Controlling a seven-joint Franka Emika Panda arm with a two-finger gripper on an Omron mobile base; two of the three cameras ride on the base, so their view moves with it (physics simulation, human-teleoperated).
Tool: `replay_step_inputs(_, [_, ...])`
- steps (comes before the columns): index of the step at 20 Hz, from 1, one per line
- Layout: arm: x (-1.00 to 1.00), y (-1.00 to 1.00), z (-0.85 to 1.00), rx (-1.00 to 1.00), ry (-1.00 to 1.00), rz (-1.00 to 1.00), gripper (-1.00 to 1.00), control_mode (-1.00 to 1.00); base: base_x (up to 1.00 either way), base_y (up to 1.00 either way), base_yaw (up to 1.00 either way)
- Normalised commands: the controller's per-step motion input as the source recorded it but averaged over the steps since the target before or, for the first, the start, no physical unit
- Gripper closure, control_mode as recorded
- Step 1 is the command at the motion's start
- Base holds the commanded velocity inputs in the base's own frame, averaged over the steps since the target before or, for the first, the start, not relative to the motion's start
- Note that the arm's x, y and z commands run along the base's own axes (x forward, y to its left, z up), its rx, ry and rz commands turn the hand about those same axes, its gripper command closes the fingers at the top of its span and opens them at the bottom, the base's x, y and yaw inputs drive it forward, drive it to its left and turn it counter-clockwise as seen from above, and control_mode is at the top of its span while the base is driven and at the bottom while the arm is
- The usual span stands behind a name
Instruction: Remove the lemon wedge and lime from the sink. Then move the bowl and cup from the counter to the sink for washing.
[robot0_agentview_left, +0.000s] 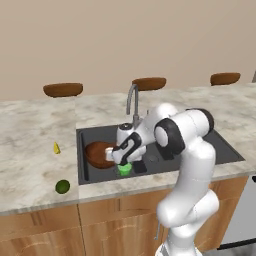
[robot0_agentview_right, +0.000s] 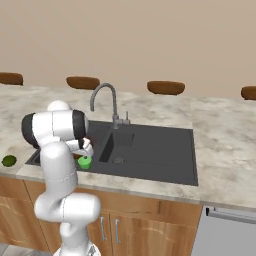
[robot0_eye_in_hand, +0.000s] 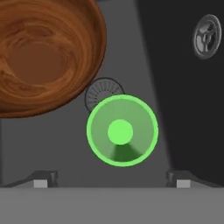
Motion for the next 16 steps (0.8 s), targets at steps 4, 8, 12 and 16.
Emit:
replay_step_inputs(4, [-0.39,-0.28,0.44,0.05,-0.01,0.00,-1.00,-1.00,0.00,0.00,0.00])
replay_step_inputs(8, [-0.38,-0.25,0.46,0.05,-0.01,0.00,-1.00,-1.00,0.00,0.00,0.00])
replay_step_inputs(12, [-0.41,-0.13,0.46,0.00,-0.05,0.01,-1.00,-1.00,0.00,0.00,0.00])
replay_step_inputs(16, [-0.40,-0.07,0.48,0.00,-0.01,0.02,-1.00,-1.00,0.00,0.00,0.00])
